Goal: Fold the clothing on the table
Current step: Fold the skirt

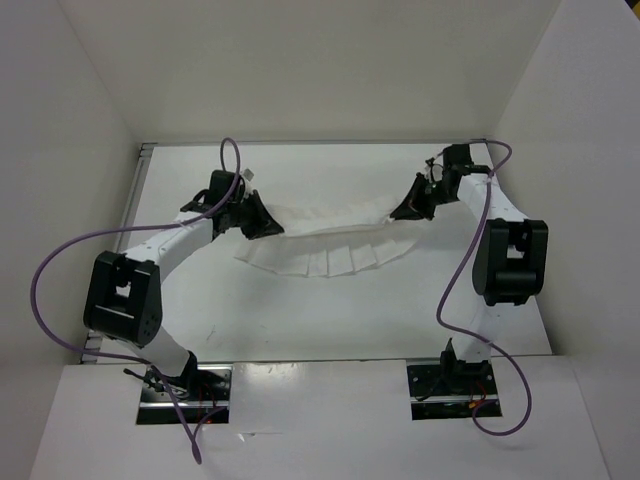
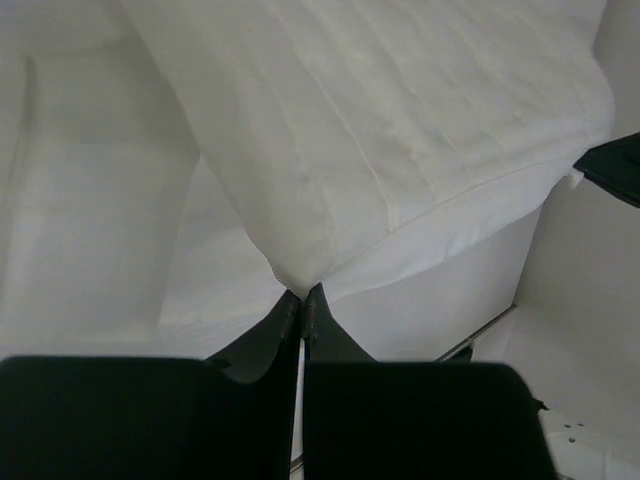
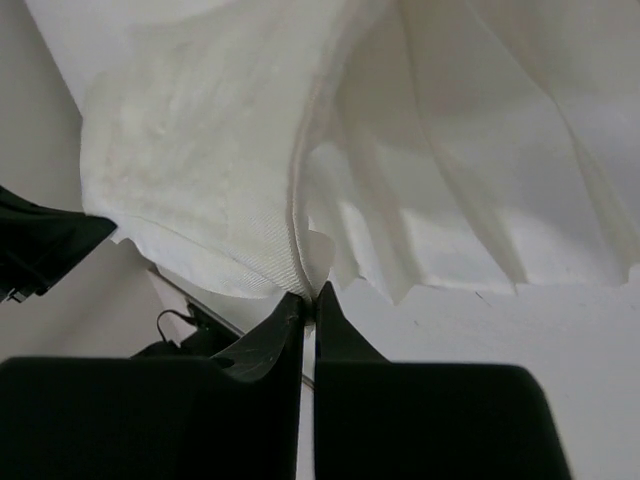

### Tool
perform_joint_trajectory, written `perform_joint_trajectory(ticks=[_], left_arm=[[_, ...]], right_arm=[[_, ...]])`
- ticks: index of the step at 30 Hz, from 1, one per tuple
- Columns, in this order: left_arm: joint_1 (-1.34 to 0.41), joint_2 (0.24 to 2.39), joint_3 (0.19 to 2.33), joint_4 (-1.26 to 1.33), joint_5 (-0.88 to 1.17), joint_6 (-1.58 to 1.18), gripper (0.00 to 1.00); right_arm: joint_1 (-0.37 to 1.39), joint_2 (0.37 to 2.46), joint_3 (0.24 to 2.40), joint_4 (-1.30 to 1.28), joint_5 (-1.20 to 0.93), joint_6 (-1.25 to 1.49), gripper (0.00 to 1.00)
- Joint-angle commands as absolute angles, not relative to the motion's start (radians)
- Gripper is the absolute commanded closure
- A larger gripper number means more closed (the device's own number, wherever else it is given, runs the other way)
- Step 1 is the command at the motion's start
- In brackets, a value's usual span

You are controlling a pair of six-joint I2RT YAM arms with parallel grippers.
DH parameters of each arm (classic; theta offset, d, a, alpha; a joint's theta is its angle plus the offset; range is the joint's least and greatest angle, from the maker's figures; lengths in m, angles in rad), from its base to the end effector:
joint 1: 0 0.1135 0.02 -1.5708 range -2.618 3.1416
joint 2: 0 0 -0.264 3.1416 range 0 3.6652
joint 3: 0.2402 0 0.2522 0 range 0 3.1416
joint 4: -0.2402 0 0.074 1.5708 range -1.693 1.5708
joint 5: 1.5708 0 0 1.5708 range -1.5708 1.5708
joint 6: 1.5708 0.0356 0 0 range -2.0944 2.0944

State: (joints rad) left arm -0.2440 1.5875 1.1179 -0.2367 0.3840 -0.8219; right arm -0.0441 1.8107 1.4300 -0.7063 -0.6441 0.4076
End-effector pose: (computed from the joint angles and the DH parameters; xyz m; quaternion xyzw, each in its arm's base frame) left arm 0.3378 -0.0978 0.2507 -0.1774 0.8772 -0.3582 0.2661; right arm 0.3807 0.0046 0.2439 0.1324 0.9146 0.3433 0.1679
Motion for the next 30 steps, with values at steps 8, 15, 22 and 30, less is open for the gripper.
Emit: perform_joint_trajectory(ticks=[8,15,22,30], left_arm=[[-0.282,1.578,1.015,-0.294,0.324,-0.828,1.00],[-0.301,1.578,0.973,-0.342,0.272,-0.819,1.00],[-0.319,1.600,0.931,-0.371,0.238,-0.830,1.00],[-0.362,1.572,0.902,-0.419,0.207,-0.870,1.00]], right_arm=[[-0.069,1.787,1.345,-0.856,-0.428,0.390,1.00],[-0.048,1.778,1.293,-0.890,-0.318,0.410,1.00],[-0.048,1.798,1.302,-0.908,-0.261,0.428,1.00],[-0.028,1.756,1.282,-0.908,-0.264,0.437,1.00]])
